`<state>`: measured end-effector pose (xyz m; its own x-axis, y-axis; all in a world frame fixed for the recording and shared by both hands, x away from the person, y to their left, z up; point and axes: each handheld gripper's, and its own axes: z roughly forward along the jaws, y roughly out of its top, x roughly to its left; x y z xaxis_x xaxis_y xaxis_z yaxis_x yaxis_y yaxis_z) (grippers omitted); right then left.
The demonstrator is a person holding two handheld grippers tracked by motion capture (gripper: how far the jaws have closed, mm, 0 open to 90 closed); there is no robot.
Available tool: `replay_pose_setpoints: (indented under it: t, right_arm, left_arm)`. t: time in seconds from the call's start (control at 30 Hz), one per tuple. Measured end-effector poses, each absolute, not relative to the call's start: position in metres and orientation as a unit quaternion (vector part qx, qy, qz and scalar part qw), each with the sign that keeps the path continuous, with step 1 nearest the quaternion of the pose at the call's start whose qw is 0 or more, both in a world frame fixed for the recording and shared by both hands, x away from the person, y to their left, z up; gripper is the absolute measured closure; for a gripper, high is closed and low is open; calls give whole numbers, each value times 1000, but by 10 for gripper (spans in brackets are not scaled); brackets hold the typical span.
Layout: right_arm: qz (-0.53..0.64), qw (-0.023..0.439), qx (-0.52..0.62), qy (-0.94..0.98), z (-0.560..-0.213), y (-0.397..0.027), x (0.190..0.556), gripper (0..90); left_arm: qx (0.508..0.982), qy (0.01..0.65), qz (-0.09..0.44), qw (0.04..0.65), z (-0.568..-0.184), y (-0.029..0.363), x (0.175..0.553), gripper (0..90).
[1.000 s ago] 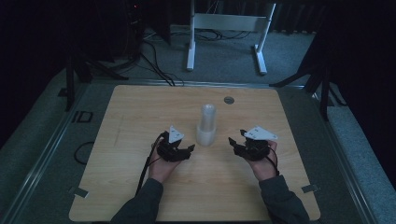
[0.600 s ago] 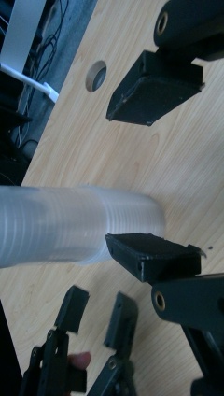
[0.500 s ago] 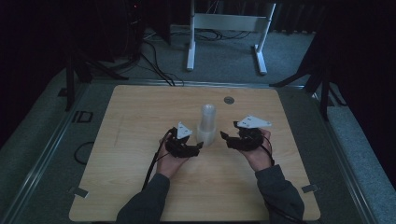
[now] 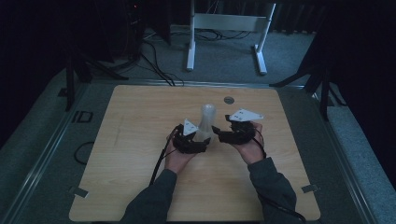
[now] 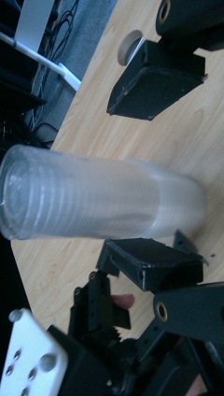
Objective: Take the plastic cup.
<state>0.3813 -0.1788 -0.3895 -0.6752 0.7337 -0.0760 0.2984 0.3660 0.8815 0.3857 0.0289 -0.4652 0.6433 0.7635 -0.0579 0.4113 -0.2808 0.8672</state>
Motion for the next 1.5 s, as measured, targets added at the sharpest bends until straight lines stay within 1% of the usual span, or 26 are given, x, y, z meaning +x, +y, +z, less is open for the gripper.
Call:
replay_pose_setpoints:
  t: [0.07, 0.27, 0.73, 1.17, 1.37, 1.5]
  right_arm:
    - [459, 238, 324, 792, -389, -177, 383, 293]
    - [465, 239, 319, 790, -388, -166, 390, 293]
    - [474, 229, 328, 784, -387, -158, 402, 280]
    - [479, 230, 321, 784, -381, -147, 410, 273]
    - [481, 228, 324, 782, -380, -143, 414, 281]
    - [483, 222, 326, 782, -381, -141, 417, 319]
  left_arm:
    - [777, 382, 186, 465, -465, 28, 387, 198]
    - [765, 389, 197, 474, -464, 24, 391, 186]
    - [758, 388, 209, 481, -465, 20, 398, 191]
    - [758, 383, 218, 480, -464, 18, 396, 216]
    - [758, 381, 222, 480, -465, 17, 396, 218]
    - [759, 380, 225, 478, -465, 17, 395, 218]
